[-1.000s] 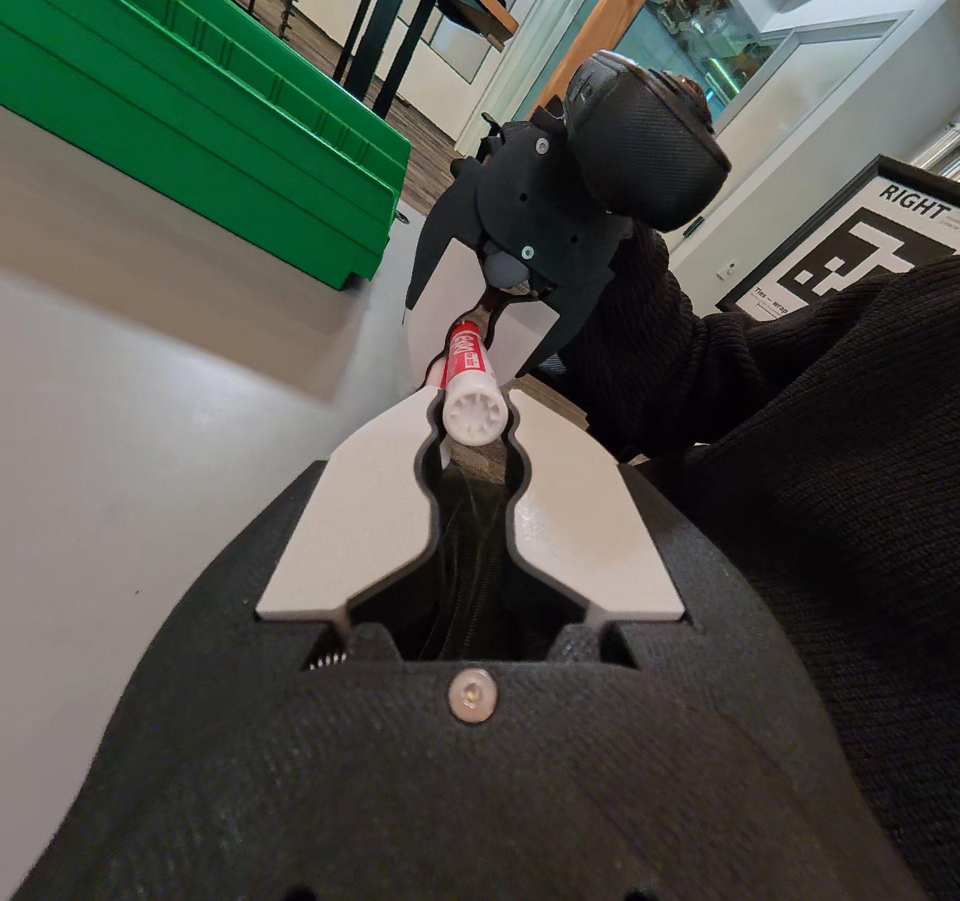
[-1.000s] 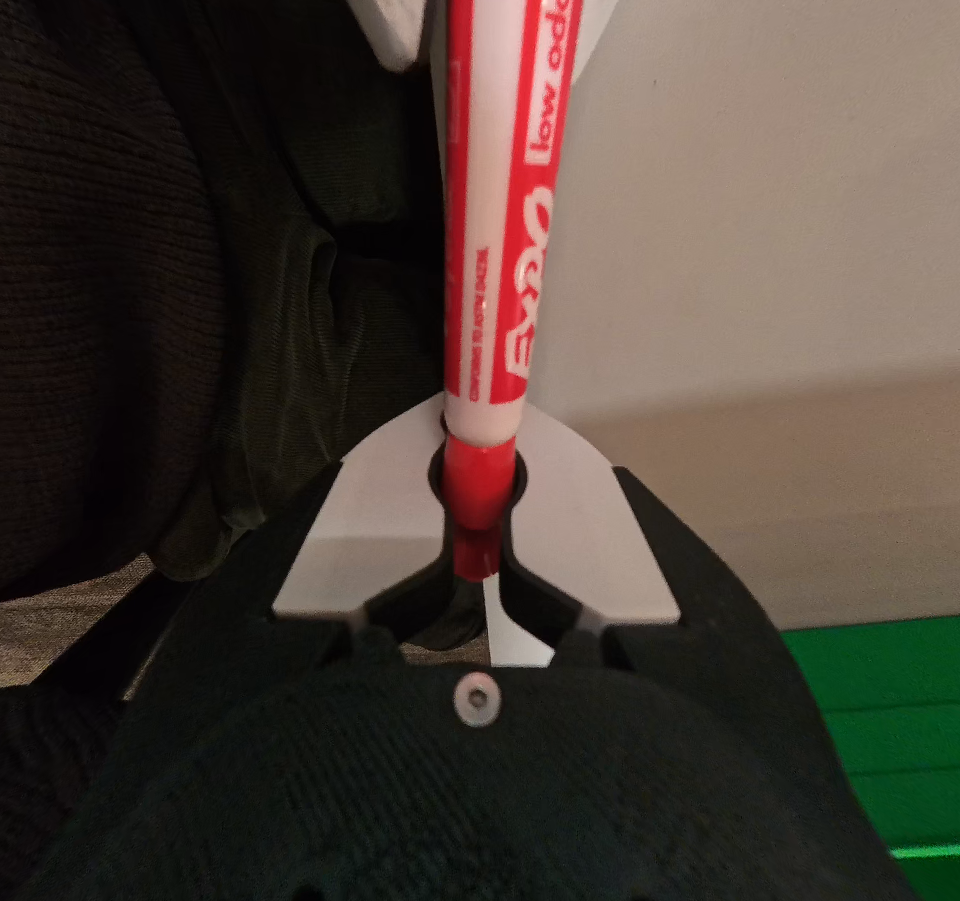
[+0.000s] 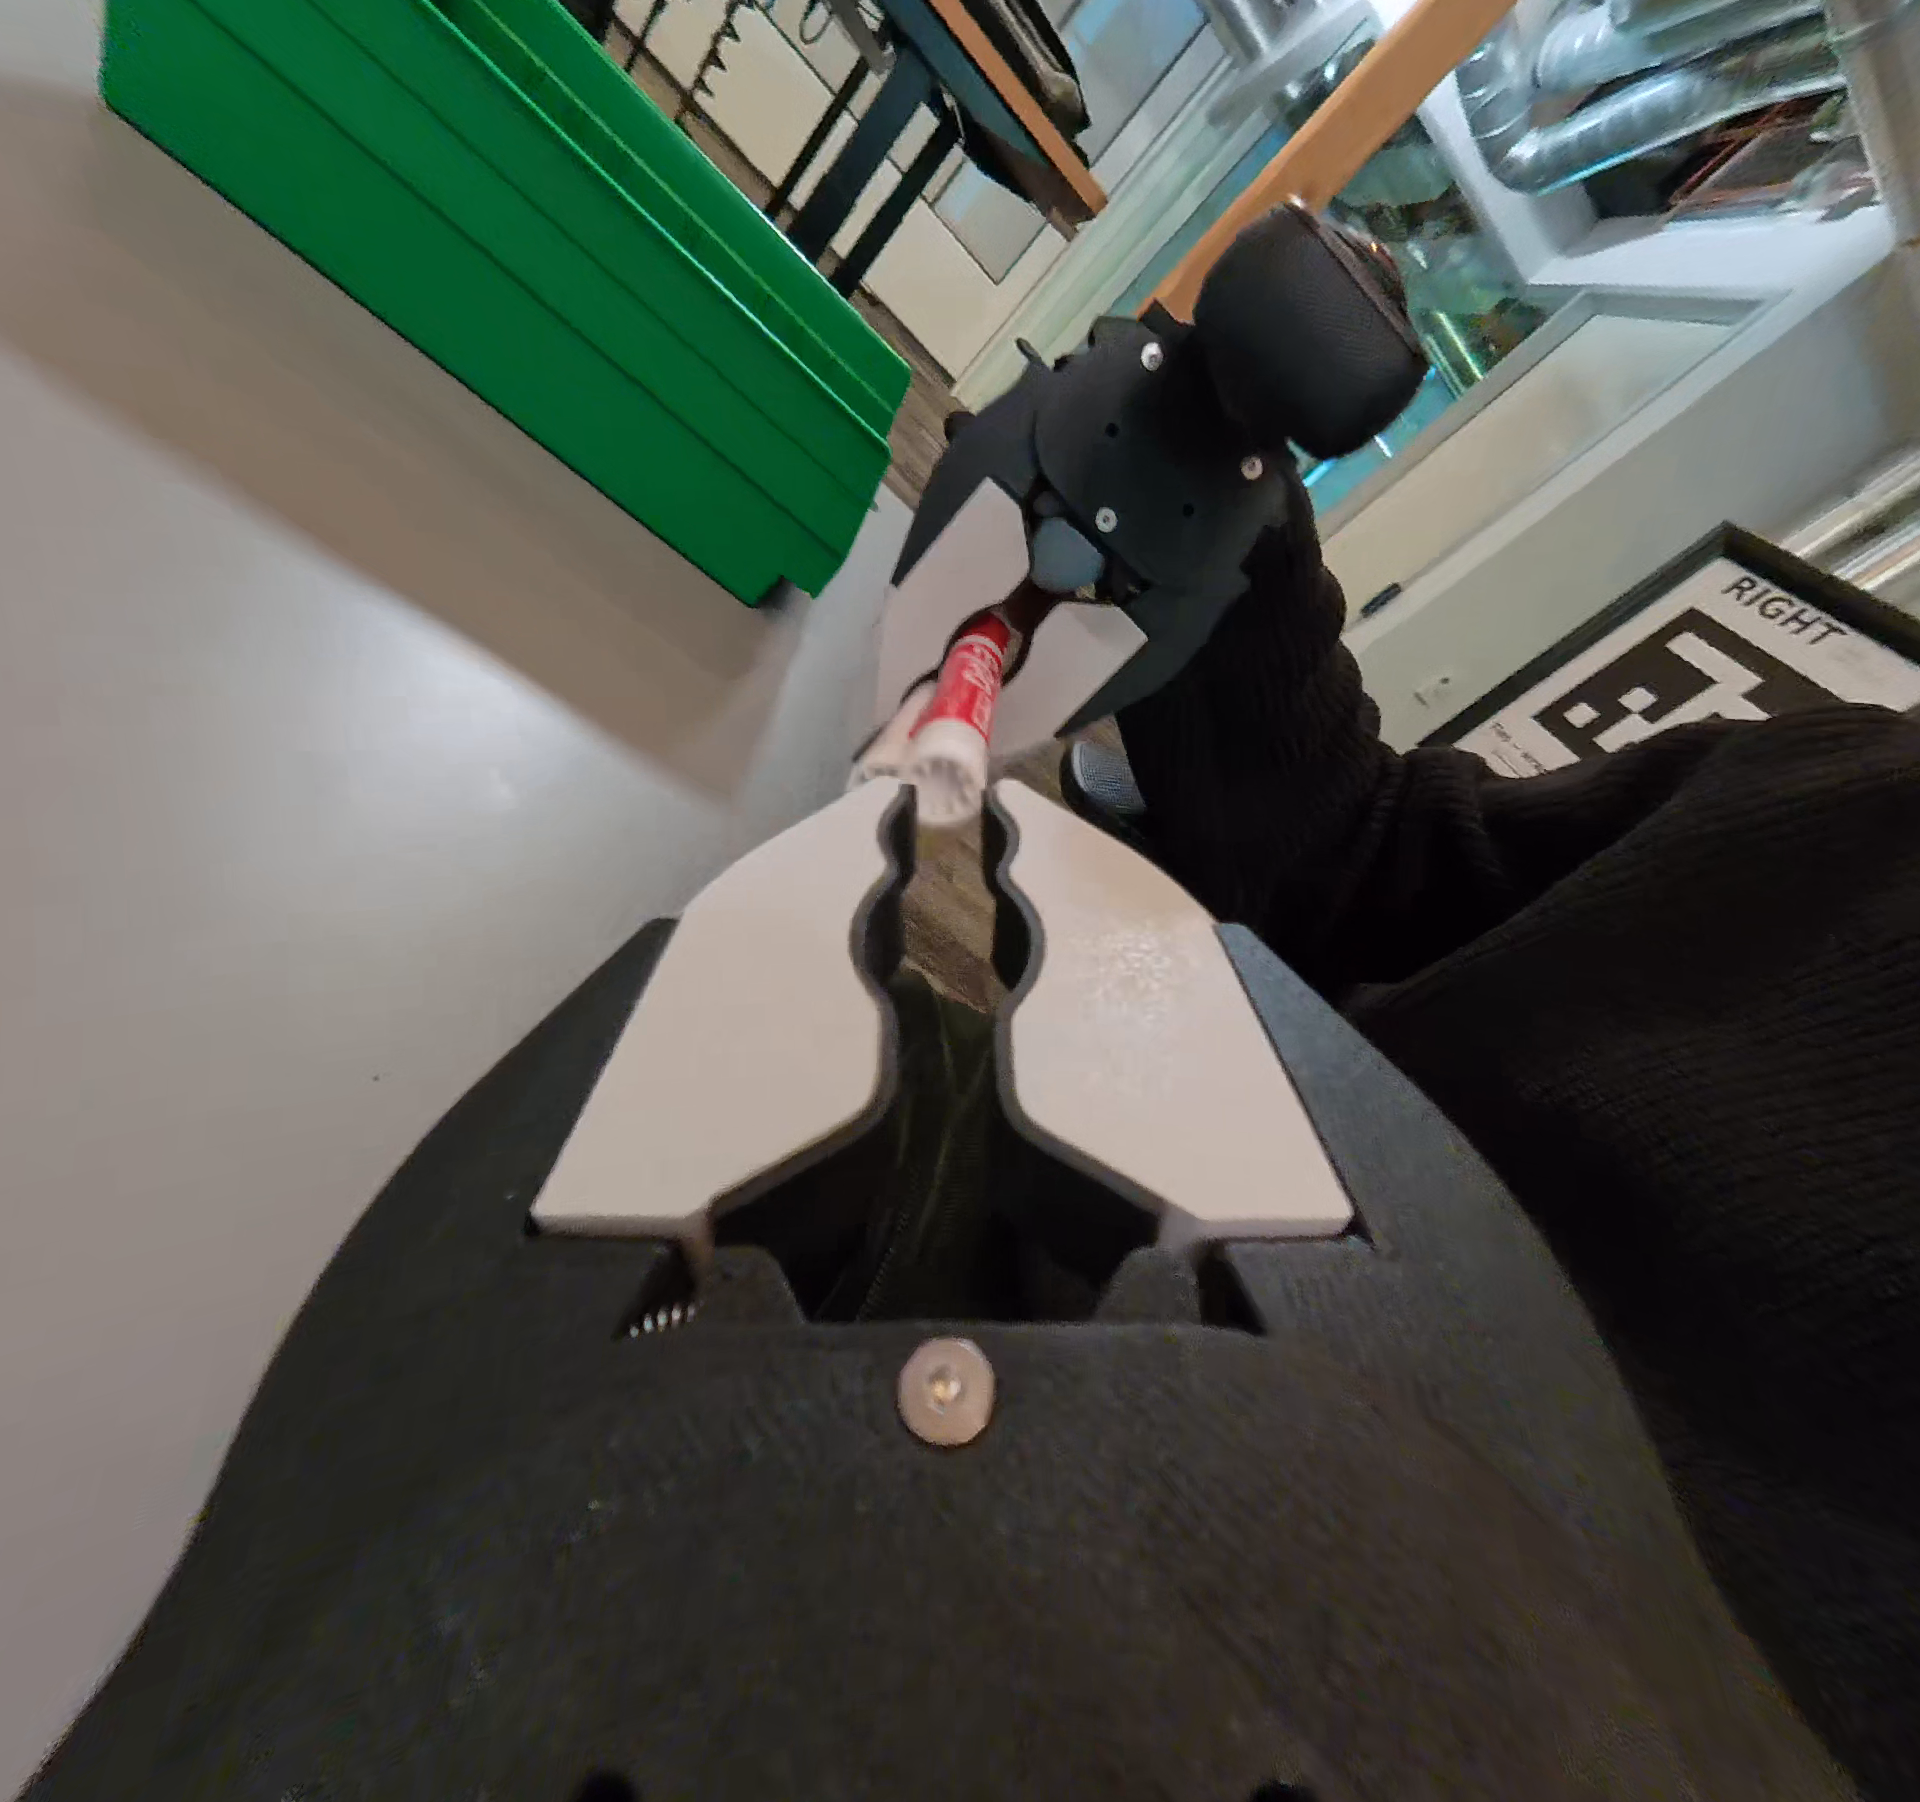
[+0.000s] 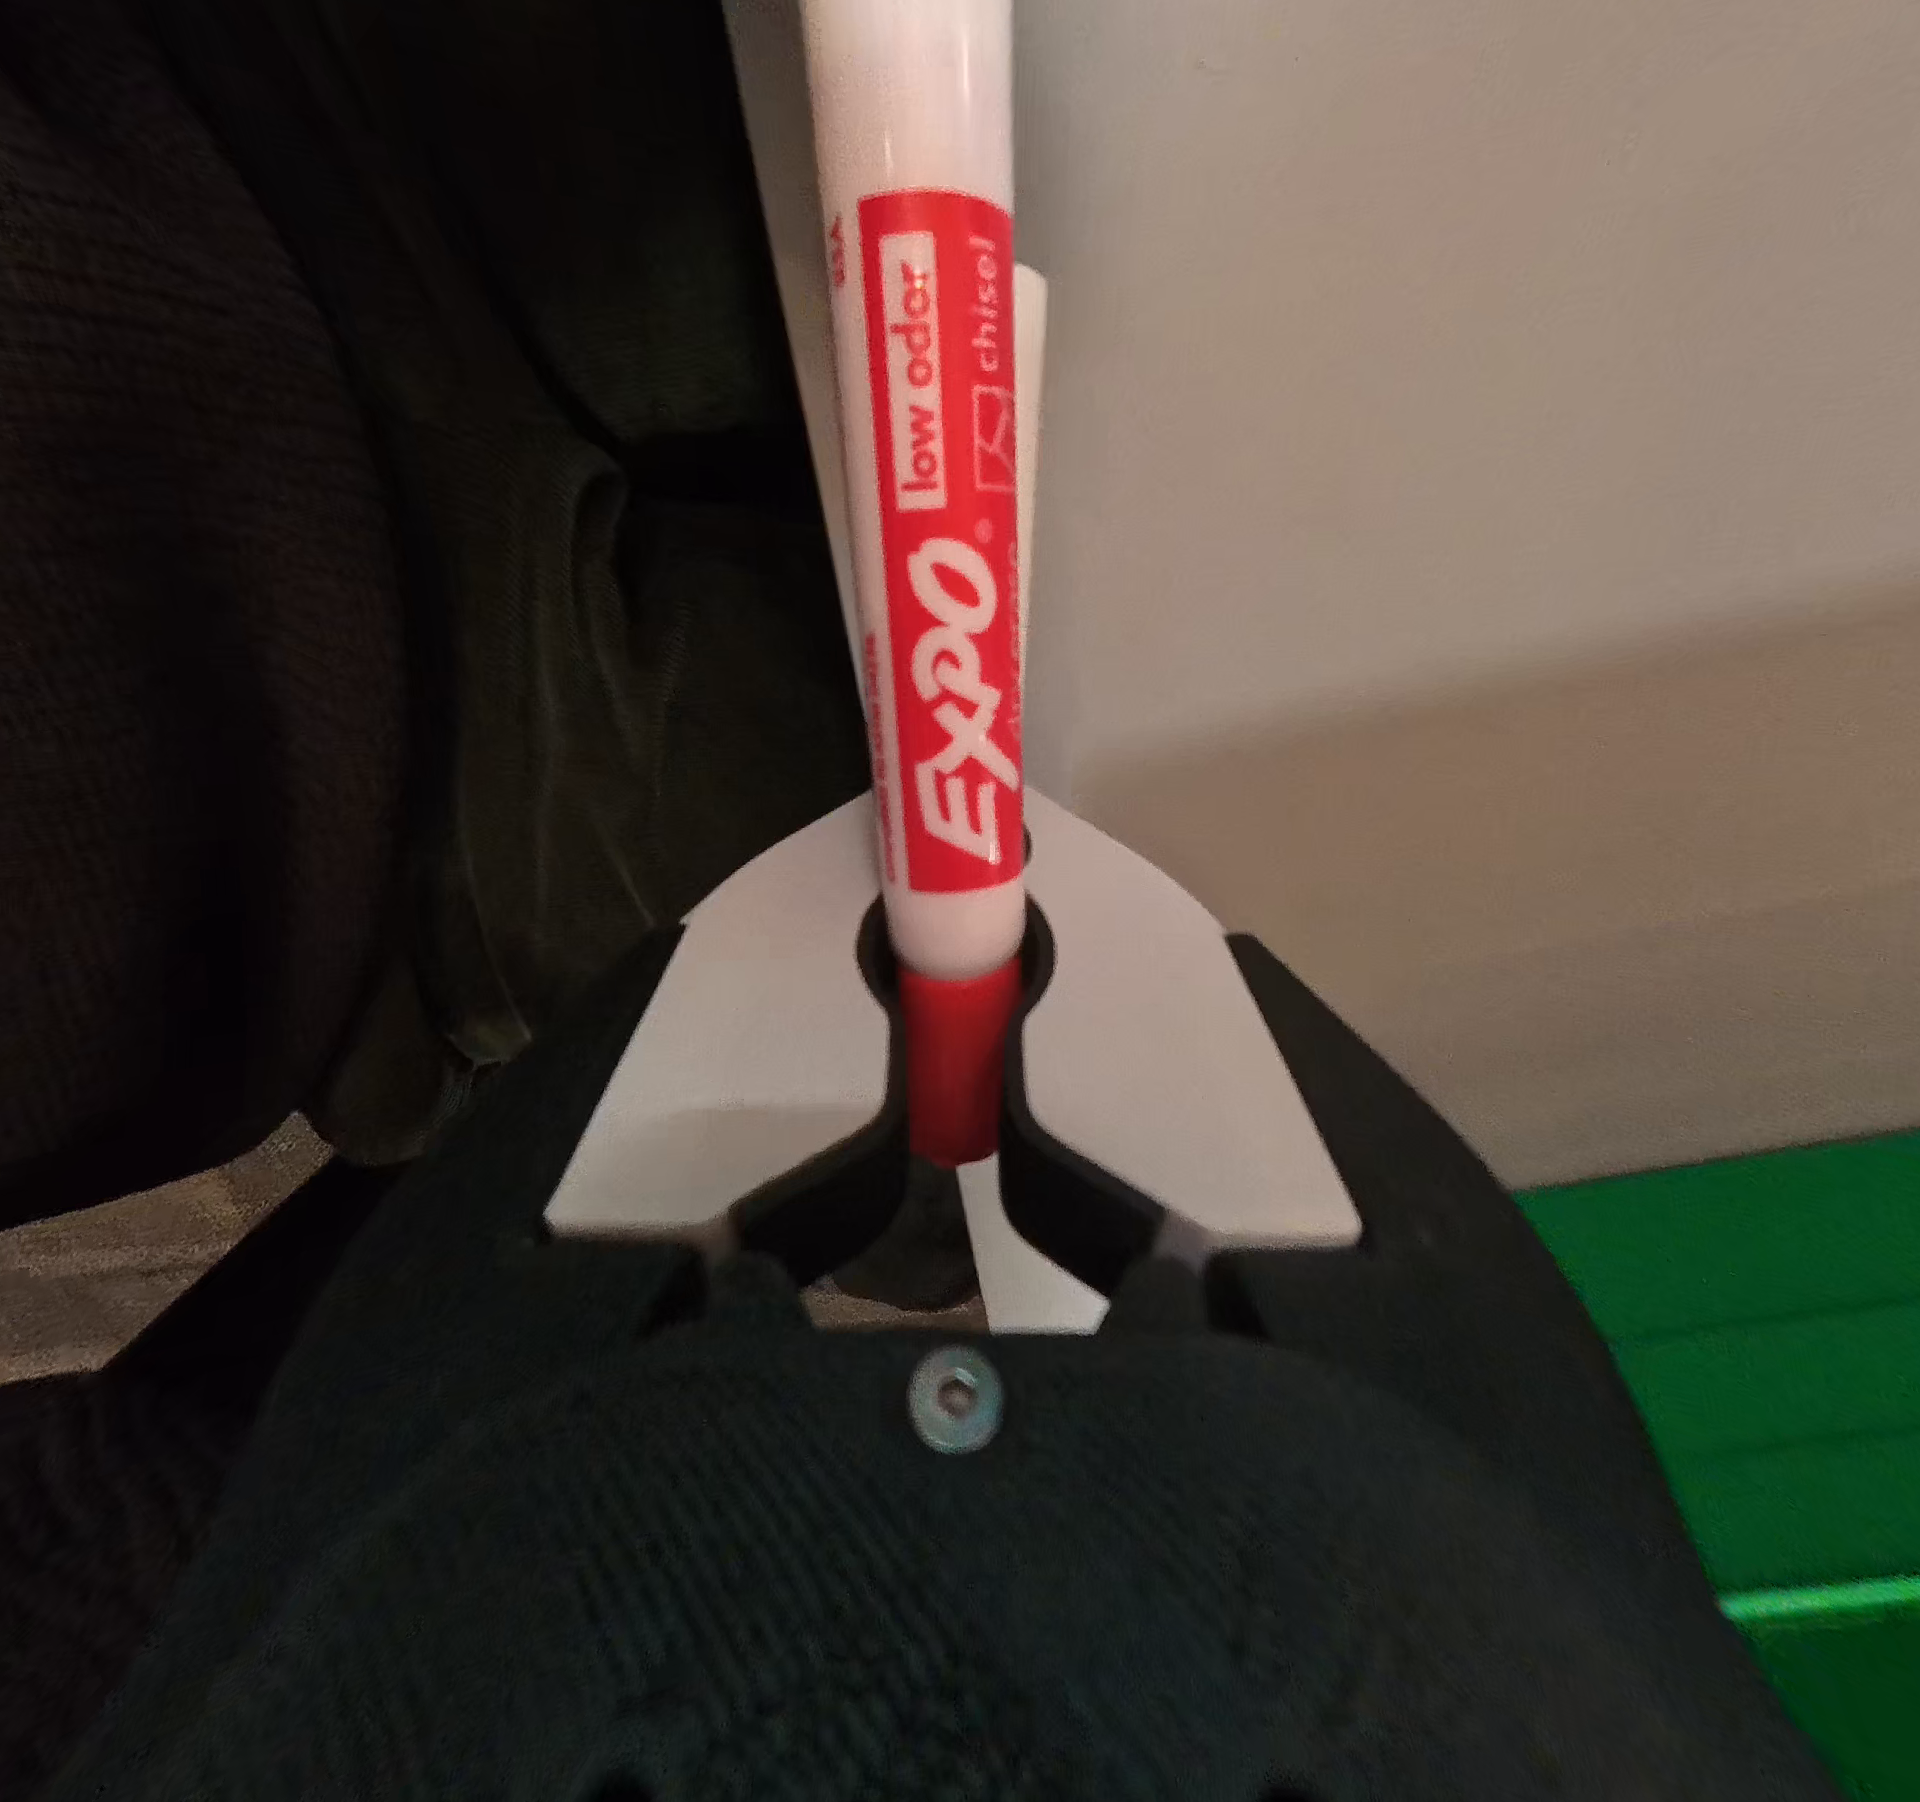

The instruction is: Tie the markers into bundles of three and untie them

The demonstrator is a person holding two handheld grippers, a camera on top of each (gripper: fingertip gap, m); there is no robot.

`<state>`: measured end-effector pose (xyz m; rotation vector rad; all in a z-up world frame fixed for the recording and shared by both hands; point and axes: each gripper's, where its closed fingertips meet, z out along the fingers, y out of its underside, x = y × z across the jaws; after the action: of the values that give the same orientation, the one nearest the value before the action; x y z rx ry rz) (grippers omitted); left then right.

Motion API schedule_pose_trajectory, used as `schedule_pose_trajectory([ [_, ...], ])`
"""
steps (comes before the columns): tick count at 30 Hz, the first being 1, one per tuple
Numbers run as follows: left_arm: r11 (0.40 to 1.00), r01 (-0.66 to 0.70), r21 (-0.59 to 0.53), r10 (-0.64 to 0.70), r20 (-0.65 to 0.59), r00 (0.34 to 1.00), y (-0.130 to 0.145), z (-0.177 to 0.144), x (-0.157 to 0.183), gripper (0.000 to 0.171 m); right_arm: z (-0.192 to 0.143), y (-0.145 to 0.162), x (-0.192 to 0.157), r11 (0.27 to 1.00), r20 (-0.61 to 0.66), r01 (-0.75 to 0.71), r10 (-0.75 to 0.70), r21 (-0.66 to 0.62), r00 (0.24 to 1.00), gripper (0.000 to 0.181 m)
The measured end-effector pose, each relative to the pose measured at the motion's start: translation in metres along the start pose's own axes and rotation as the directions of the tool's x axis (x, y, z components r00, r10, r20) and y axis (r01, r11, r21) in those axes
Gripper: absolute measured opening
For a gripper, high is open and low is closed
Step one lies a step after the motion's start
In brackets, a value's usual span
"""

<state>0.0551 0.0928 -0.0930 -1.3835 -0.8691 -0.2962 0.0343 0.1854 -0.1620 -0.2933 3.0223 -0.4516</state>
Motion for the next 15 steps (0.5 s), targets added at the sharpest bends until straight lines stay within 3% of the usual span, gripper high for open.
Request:
schedule_pose_trajectory([
  [8,0.991,-0.045,-0.13,0.051,0.042,0.998,0.023,0.016,-0.002,0.001,0.003,0.005,0.001,1.0,0.015,-0.012,0.013,-0.006,1.0,0.015],
  [15,0.991,-0.044,-0.125,0.053,0.068,0.996,0.023,0.018,-0.004,0.0,0.008,0.0,-0.007,0.999,0.031,0.02,-0.019,-0.028,0.999,0.015],
])
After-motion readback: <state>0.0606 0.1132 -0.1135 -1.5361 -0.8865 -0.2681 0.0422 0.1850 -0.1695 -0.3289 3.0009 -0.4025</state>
